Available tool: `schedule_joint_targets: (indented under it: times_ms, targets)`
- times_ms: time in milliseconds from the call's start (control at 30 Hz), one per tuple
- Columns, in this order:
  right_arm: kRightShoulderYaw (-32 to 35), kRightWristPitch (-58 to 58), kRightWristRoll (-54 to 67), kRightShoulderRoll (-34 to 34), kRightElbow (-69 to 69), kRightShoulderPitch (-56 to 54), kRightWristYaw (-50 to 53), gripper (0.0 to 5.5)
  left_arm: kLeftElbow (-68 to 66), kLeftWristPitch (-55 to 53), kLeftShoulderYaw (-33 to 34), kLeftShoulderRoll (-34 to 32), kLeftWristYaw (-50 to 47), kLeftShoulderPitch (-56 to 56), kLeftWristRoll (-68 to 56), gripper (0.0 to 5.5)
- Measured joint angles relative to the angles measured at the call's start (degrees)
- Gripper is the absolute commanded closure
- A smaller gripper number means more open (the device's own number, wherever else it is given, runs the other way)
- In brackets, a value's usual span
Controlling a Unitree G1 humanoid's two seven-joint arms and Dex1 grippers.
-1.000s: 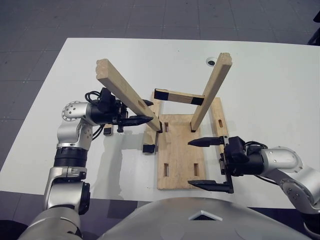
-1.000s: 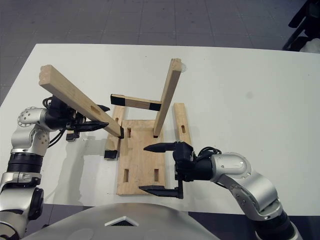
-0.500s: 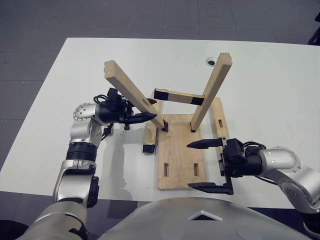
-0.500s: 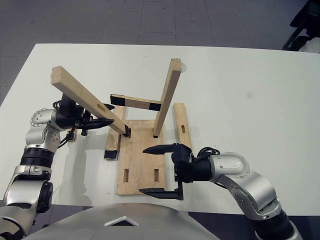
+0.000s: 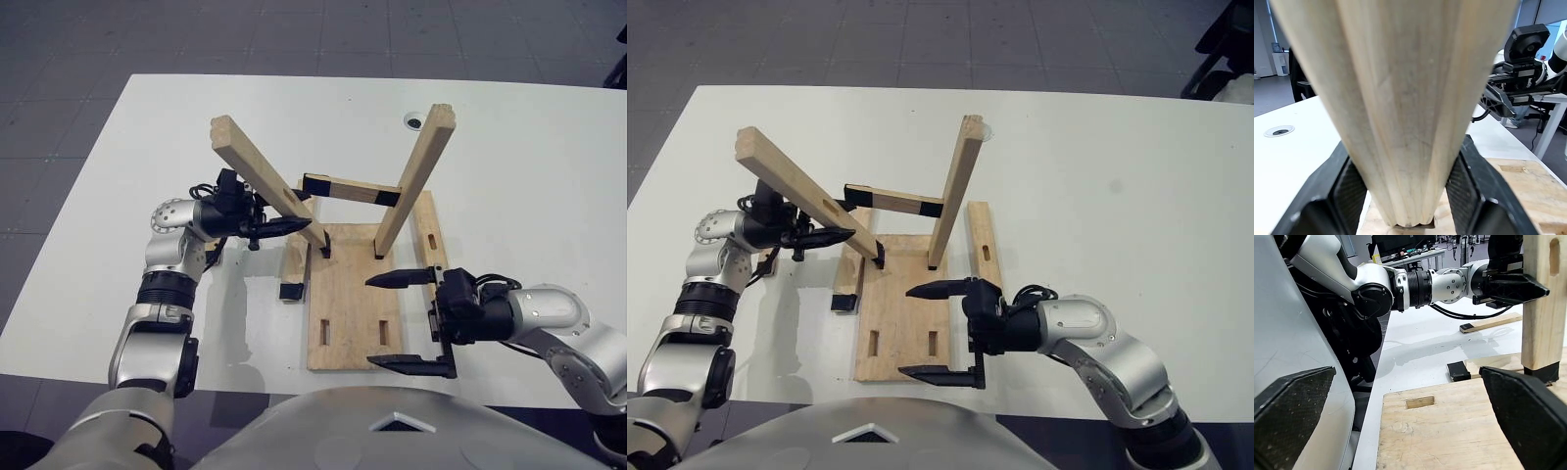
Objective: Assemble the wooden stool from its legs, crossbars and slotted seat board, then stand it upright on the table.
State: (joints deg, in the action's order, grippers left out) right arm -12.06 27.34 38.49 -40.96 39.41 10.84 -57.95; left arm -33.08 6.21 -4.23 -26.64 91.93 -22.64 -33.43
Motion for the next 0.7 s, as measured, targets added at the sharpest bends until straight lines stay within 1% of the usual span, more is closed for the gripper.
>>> schedule_joint_targets:
  times_ms: [300, 467, 700]
  targets:
    - [0.0, 0.0, 0.0, 0.1, 0.0, 0.0, 0.9, 0.0, 5.4, -3.9, -3.1, -4.3, 0.0, 1.7, -1.3, 3.45]
    - [0.0, 0.0, 0.0, 0.3, 0.0, -0.2, 1.2, 0.0, 3.5, -3.4, -2.4, -3.9, 0.0, 1.7, -1.0, 3.45]
    - [0.0, -0.2, -0.2, 0.4, 0.0, -0.1, 1.6, 0.0, -0.5, -1.2, -0.4, -0.4, -0.1, 1.4, 0.0, 3.45]
